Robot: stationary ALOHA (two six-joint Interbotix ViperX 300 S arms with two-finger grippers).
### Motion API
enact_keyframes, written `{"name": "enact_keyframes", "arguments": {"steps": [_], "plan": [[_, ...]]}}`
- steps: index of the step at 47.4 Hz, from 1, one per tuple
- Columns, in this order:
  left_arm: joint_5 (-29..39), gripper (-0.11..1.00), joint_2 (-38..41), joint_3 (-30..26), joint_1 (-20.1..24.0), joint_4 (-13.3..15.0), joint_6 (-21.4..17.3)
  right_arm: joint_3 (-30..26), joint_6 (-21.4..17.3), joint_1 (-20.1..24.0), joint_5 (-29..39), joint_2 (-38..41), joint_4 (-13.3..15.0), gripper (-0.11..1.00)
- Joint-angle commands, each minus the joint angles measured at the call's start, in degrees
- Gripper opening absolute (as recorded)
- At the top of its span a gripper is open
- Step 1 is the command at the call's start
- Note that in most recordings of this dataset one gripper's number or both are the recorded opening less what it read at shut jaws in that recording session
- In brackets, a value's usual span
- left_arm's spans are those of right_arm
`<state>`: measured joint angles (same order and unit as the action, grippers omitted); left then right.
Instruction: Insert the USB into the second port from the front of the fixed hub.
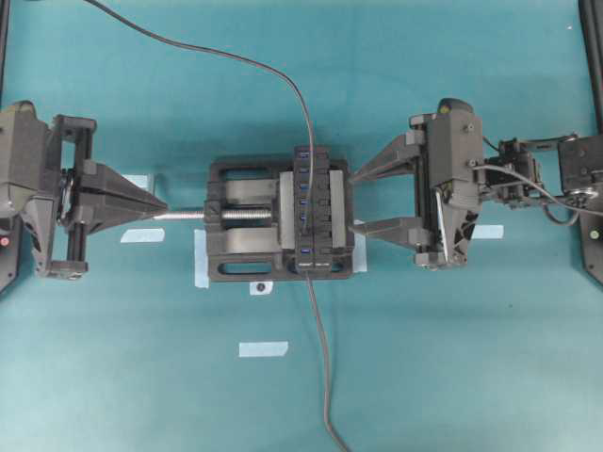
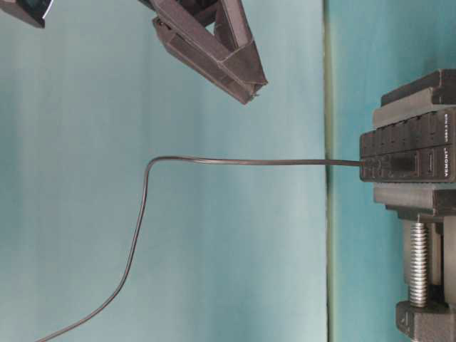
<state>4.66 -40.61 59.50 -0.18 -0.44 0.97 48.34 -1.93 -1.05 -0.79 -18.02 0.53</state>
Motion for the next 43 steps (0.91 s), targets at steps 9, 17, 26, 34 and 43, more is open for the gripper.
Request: {"name": "enact_keyframes", "arguments": {"steps": [9, 17, 26, 34, 43], "plan": [[-0.5, 0.0, -0.1, -0.7, 0.0, 0.0, 0.1, -0.4, 0.4, 0.0, -1.5, -1.1, -0.1, 0.8], [-0.5, 0.0, -0.1, -0.7, -0.1, 0.0, 0.1, -0.3, 0.4, 0.0, -1.6, -1.1, -0.2, 0.8], [-0.6, 0.0, -0.1, -0.8, 0.0, 0.0, 0.1, 0.1, 0.4, 0.0, -2.4, -1.1, -0.2, 0.8], [-0.5, 0.0, -0.1, -0.8, 0.0, 0.0, 0.1, 0.3, 0.4, 0.0, -3.3, -1.1, -0.3, 0.8], [-0.5, 0.0, -0.1, -0.7, 0.0, 0.0, 0.1, 0.4, 0.4, -0.1, -3.9, -1.1, -0.2, 0.8]]}}
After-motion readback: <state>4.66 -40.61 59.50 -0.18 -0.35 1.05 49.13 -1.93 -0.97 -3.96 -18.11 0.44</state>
